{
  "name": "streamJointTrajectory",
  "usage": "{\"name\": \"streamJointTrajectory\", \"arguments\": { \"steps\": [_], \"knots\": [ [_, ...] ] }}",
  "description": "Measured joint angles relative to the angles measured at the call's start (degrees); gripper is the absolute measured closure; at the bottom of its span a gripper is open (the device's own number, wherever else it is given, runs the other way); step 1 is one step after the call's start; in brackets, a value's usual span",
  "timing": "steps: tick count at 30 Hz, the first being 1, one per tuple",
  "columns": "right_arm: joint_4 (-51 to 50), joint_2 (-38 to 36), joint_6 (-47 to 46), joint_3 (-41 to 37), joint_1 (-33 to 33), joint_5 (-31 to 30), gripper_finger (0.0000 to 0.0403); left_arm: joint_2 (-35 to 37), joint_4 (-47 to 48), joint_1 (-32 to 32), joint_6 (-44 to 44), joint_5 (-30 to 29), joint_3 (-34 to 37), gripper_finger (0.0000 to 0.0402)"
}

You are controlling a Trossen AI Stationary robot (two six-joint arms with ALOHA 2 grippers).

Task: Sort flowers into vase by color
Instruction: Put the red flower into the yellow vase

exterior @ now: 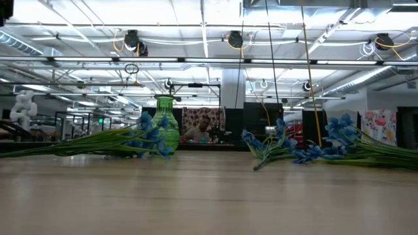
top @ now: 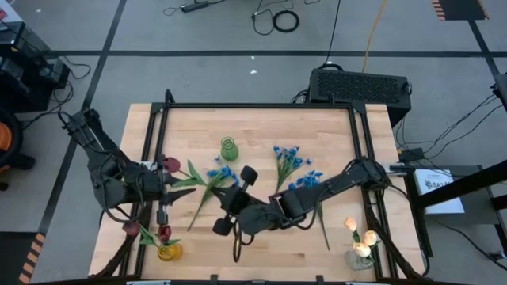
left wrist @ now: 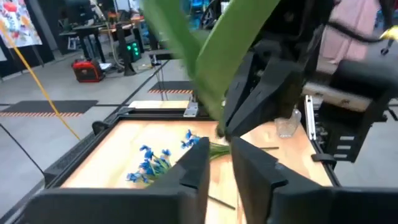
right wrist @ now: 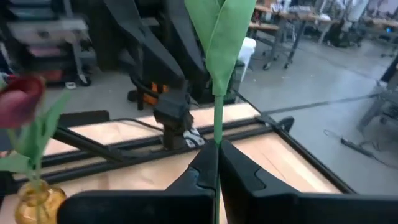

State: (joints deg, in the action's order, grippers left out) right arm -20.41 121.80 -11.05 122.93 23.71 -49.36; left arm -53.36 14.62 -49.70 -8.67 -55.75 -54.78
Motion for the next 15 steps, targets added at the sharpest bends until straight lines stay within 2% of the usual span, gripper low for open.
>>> {"name": "streamJointTrajectory", "arguments": {
  "steps": [4, 9, 11, 15],
  "knots": [
    [5.7, 0.0, 6.0, 0.0, 0.9, 0.5, 0.0402, 0.0, -2.0, -0.6, 2.9, 0.3, 0.0, 0.027],
    [9.8, 0.0, 8.9, 0.0, 1.2, 5.7, 0.0403, -0.1, -6.6, -0.8, 7.3, 7.9, 0.0, 0.0208],
    [10.4, 0.0, 8.9, 0.0, 1.2, 6.7, 0.0403, -0.2, -7.9, -0.8, 7.6, 9.8, 0.0, 0.0195],
    [11.1, 0.0, 9.1, 0.0, 1.1, 10.0, 0.0403, -0.4, -11.5, -0.7, 8.4, 10.1, 0.0, 0.0188]
  ]
}}
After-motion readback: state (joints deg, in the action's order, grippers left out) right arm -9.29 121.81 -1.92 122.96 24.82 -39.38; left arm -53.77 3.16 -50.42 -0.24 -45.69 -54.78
